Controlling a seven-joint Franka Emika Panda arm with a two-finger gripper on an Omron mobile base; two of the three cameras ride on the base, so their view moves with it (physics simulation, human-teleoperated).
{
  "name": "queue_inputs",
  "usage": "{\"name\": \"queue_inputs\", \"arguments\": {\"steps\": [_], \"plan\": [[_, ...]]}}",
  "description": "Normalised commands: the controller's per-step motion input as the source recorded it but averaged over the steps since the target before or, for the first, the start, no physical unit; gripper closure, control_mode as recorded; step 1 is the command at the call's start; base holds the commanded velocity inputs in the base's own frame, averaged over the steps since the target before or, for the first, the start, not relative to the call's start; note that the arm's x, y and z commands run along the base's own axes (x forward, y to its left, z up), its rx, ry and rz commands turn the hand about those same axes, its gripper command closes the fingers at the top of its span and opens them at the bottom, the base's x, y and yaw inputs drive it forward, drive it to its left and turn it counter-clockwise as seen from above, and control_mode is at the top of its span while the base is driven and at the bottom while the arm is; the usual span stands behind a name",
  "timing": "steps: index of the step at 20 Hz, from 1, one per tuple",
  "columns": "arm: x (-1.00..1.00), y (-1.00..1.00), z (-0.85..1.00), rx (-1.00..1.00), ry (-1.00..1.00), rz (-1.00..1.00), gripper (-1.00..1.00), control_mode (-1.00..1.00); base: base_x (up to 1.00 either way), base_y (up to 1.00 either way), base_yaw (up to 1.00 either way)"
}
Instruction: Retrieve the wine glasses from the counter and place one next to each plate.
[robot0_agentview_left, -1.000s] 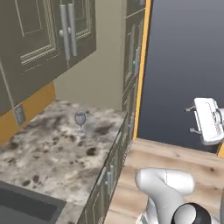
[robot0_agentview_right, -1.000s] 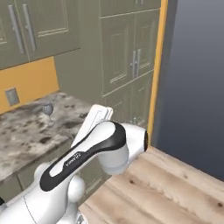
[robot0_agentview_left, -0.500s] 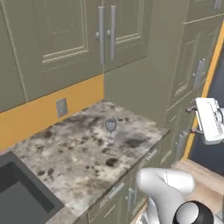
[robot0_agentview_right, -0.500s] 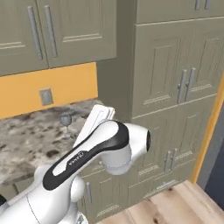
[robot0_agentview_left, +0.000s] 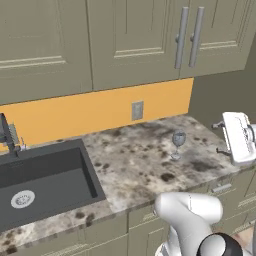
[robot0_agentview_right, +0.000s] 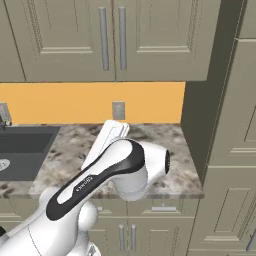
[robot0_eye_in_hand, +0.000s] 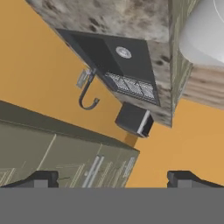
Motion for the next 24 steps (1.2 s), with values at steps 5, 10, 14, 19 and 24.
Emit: {"name": "queue_inputs", "arguments": {"steps": [5,10,14,19,24], "plan": [[0.0,0.0,0.0,0.0,0.0,0.0,-1.0,1.0,0.47,-0.11,-0.01],[0.0,0.0,0.0,0.0,0.0,0.0,-1.0,1.0,0.03,-0.37,-0.11],[0.09,-0.01,-0.09,0.0,0.08,-0.11,-1.0,-1.0,0.0,-0.07,-0.14],[0.23,-0.35,-0.23,0.0,0.28,0.0,-1.0,-1.0,0.0,0.0,0.0],[0.29,-0.4,-0.44,0.0,0.28,0.0,-1.0,-1.0,0.0,0.0,0.0]]}}
